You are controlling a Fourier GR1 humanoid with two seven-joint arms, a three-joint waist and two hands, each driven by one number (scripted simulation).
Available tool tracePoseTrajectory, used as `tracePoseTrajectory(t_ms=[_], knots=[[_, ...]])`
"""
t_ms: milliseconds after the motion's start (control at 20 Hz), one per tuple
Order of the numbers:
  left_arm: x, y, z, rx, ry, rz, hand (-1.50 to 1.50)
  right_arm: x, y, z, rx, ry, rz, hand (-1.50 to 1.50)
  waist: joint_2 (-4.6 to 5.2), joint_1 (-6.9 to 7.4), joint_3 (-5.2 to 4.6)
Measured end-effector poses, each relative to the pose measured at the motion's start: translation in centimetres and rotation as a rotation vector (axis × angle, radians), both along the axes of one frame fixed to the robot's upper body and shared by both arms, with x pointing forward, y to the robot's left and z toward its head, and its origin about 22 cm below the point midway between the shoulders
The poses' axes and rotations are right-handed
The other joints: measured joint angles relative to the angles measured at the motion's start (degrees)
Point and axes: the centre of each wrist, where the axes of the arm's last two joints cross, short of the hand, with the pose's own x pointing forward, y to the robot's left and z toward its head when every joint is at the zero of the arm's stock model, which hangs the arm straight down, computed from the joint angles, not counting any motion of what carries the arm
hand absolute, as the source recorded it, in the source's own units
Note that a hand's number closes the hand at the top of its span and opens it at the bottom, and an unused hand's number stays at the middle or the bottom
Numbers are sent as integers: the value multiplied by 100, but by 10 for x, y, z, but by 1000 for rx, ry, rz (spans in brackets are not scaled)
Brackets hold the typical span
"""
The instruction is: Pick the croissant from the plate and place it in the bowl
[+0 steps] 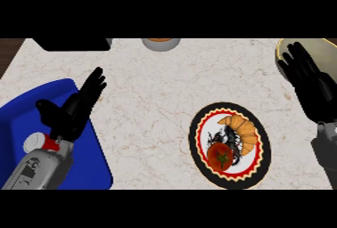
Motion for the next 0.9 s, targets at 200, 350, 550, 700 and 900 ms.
tracePoseTrajectory(t_ms=[200, 350, 550, 700, 900], knots=[[-3, -8, -5, 13, -19, -59, 0, -11, -7, -13, -48, -40, 21, 150, -95, 42, 39], [-10, -13, -9, 26, -46, -111, 0, -21, -17, -12, -223, -105, 36, 150, -133, 26, 20], [-19, -28, -19, 15, -44, -174, 0, -30, -12, -59, -345, -82, 13, -150, -132, 85, 45], [-25, -30, -22, 13, -46, -198, 0, -25, -2, -82, -391, -106, 41, -150, -133, 122, 56], [-25, -35, -23, 10, -45, -209, 0, -17, 4, -80, -591, -130, 111, -150, -137, 132, 57]])
